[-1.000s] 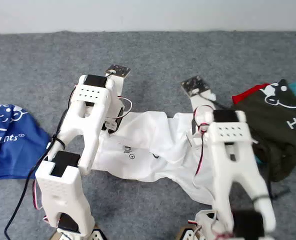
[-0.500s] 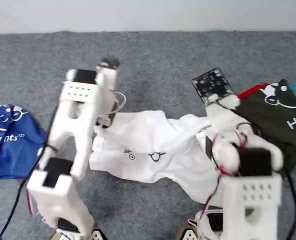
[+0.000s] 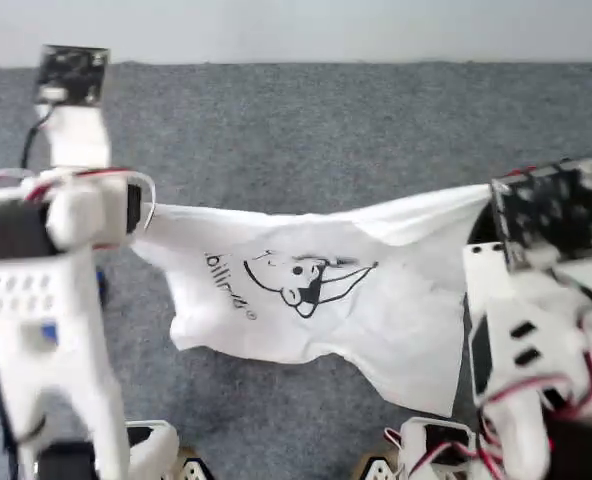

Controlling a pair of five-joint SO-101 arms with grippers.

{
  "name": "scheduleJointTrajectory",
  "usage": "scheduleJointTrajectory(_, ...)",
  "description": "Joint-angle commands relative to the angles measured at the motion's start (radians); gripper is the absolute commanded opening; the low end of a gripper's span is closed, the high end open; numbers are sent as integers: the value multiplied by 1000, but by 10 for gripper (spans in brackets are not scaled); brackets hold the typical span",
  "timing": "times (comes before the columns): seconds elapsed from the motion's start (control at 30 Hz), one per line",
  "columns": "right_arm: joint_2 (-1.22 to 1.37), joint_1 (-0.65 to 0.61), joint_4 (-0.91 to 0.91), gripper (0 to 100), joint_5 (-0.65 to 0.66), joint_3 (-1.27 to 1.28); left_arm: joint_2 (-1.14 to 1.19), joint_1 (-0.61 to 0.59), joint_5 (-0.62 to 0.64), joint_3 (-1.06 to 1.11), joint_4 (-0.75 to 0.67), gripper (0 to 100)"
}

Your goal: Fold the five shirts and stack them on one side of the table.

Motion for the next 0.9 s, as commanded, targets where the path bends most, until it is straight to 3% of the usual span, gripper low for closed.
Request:
scheduleJointTrajectory(0.0, 8, 16, 2, 10, 9, -104, -184, -3, -11, -38, -38, 12)
scheduleJointTrajectory(0.43, 8, 19, 2, 9, 11, -468, -431, -3, -6, -128, -78, 12)
scheduleJointTrajectory(0.63, 8, 179, -10, 9, 9, -611, -430, -3, -6, -311, -72, 12)
scheduleJointTrajectory(0.87, 16, 265, -59, 9, 9, -674, -430, -3, -6, -328, -49, 12)
